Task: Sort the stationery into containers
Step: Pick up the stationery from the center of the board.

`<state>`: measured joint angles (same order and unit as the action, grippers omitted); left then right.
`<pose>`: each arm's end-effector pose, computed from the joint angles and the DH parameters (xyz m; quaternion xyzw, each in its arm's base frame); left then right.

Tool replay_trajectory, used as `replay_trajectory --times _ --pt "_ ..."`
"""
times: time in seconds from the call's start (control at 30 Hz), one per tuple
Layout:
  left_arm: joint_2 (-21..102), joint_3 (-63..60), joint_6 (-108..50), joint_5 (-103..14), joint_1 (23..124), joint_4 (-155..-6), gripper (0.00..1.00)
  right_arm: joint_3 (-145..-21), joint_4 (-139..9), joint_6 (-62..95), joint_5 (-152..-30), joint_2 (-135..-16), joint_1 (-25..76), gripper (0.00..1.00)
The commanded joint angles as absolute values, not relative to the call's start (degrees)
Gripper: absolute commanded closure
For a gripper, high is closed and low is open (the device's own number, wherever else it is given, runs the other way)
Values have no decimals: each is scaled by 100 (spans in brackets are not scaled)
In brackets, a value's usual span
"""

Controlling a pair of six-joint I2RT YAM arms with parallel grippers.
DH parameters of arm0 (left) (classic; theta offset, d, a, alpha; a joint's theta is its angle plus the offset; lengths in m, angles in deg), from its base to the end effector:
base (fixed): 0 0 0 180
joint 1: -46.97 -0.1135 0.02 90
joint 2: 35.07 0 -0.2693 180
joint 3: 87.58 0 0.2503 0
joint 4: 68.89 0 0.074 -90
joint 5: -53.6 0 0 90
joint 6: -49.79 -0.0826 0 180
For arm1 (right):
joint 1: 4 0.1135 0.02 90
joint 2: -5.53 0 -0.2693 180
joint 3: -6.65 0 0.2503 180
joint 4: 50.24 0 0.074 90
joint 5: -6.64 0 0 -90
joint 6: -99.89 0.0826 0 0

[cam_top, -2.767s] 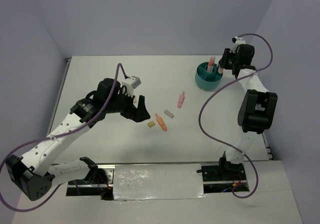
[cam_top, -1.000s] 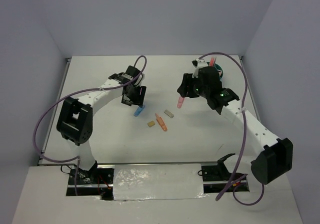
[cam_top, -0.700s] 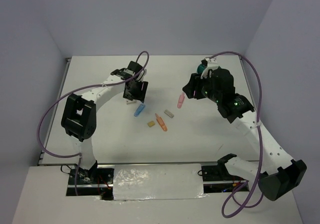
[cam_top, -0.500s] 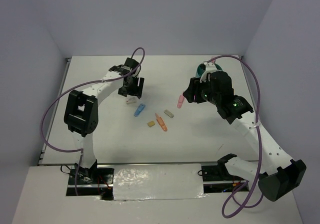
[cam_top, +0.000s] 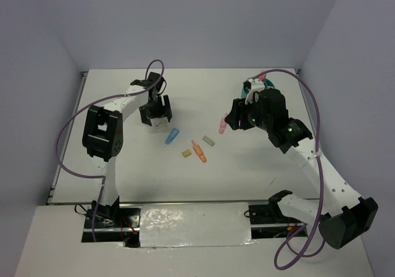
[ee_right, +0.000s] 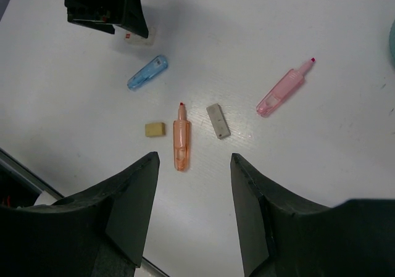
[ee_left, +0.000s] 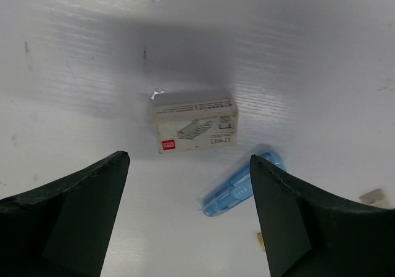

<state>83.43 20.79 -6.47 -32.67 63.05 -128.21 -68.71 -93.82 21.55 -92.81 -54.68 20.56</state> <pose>0.4337 -0.1194 0.1597 -0.1567 0.9709 -0.0460 0.1752 0.2350 0.1223 0.3386 -0.1381 0.8460 0.2258 0.4628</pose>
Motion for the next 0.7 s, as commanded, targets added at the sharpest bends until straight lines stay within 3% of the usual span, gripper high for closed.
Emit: replay_trajectory --times 0.0,0.43,0.57,0.67 --pt "8226 2156 -136 -3394 6358 -12688 8 -6953 -9390 2017 -9417 -5441 2070 42" --pt "8674 2130 84 -2383 6481 -12829 17 -7032 -9584 1780 -9452 -5398 2070 42" --pt "8806 2095 -30 -2330 6542 -12679 35 -7067 -9601 1745 -9461 -5406 2070 42" --pt "8903 2077 -118 -2365 6613 -12565 36 -7058 -9522 1710 -9522 -5336 2070 42"
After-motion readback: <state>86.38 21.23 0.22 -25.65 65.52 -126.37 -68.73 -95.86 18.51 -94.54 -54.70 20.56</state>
